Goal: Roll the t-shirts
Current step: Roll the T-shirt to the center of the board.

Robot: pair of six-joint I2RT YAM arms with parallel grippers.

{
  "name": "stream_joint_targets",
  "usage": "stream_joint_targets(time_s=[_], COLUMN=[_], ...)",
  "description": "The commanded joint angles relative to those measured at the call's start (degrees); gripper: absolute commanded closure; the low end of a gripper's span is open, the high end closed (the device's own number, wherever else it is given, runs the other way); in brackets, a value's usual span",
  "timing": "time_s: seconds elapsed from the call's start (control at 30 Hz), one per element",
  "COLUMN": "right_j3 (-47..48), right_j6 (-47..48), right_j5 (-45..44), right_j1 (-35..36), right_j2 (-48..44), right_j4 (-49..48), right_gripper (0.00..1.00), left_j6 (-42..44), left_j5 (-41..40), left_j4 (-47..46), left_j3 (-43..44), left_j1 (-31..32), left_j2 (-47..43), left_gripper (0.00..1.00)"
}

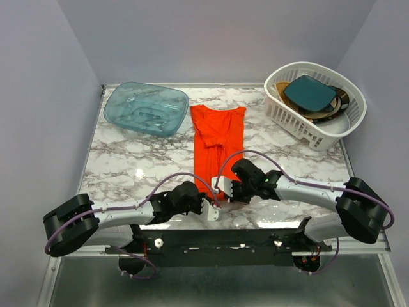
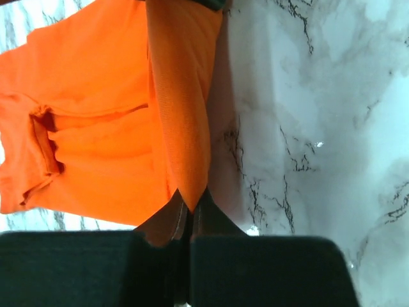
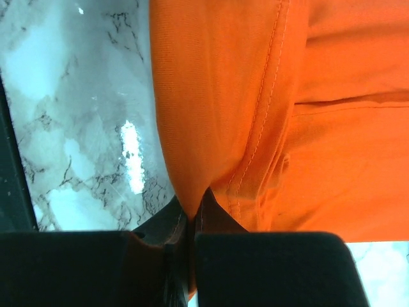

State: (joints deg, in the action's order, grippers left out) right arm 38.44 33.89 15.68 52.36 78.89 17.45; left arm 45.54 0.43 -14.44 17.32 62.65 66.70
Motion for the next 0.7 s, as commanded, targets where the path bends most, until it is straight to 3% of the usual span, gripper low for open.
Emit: stream_joint_targets(time_s=[0.0,0.13,0.23,0.5,0.67], right_j3=[1.46,4.8,6.65,15.42,19.13], right_j6=[0.39,3.98,9.69,20.5,27.44], right_j5=[5.31,12.6,17.87,27.73,31.69], right_j1=[-2.6,-7.17,-9.63,-14.47,-17.99], right_j2=[-2.51,-4.09,-4.8,2.66,11.26], right_j4=[5.56,12.15,18.39,34.46,42.56], right_gripper=[0.91,0.9,0.91,0.9,0.9], left_j6=[-5.01,-7.04,-4.24,-3.0,2.7], left_j5=[4.74,16.5,25.57,40.41,46.94], left_j4=[11.86,28.44,39.43,51.78,60.13], left_j3=[6.14,12.01,17.11,26.26,30.49], left_j1=[-1.48,-4.99,-11.66,-18.26,-21.33], left_j2=[-4.8,-7.37,-5.97,4.03,10.29], left_gripper=[1.0,1.0,1.0,1.0,1.0])
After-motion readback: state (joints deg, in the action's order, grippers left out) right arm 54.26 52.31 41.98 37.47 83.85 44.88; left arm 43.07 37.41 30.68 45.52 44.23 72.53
